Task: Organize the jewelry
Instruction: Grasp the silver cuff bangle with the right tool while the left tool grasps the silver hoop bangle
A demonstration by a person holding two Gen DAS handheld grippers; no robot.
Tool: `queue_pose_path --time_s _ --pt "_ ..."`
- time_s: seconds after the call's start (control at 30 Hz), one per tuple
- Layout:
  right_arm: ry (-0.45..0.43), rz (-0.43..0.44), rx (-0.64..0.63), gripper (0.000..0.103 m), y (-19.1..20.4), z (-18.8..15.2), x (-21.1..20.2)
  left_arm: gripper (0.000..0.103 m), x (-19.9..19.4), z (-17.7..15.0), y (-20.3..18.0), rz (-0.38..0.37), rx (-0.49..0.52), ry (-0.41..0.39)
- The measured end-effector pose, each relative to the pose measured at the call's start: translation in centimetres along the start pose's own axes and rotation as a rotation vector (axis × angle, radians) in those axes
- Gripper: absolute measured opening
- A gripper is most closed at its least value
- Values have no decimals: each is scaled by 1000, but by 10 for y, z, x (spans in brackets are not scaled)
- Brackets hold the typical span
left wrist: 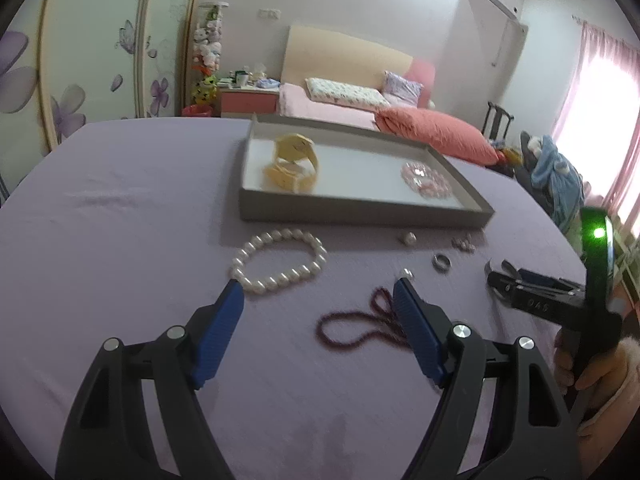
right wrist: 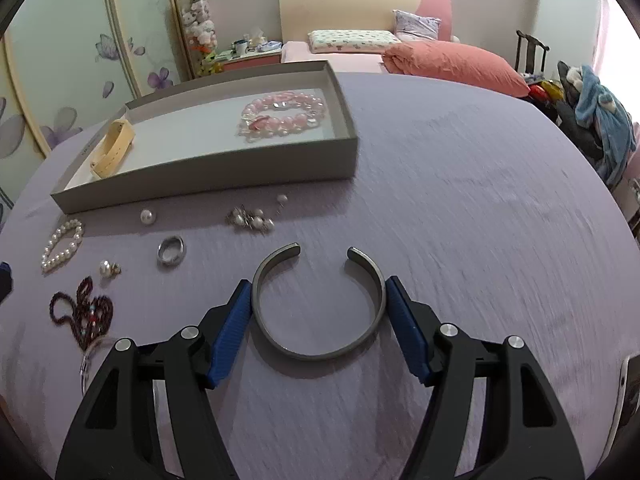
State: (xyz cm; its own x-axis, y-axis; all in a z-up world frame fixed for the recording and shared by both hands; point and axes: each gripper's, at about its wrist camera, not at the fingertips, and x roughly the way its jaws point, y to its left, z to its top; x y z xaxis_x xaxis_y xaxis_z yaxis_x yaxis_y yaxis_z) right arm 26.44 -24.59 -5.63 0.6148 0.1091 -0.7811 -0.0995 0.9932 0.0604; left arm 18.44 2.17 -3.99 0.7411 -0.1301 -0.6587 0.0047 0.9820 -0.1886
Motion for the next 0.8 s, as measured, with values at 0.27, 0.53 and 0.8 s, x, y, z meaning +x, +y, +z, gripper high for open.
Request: queue_pose_path --time_s 0.27,0.53,0.8 --pt "-13 18 59 67 -19 -18 -18 75 7 -24 -42 -58 64 87" --pt "-16 48 86 67 -26 -24 -26 75 24 -48 -97 -57 140 155" --pt "-32 68 105 67 -33 -27 -32 76 44 -48 -127 17 168 185"
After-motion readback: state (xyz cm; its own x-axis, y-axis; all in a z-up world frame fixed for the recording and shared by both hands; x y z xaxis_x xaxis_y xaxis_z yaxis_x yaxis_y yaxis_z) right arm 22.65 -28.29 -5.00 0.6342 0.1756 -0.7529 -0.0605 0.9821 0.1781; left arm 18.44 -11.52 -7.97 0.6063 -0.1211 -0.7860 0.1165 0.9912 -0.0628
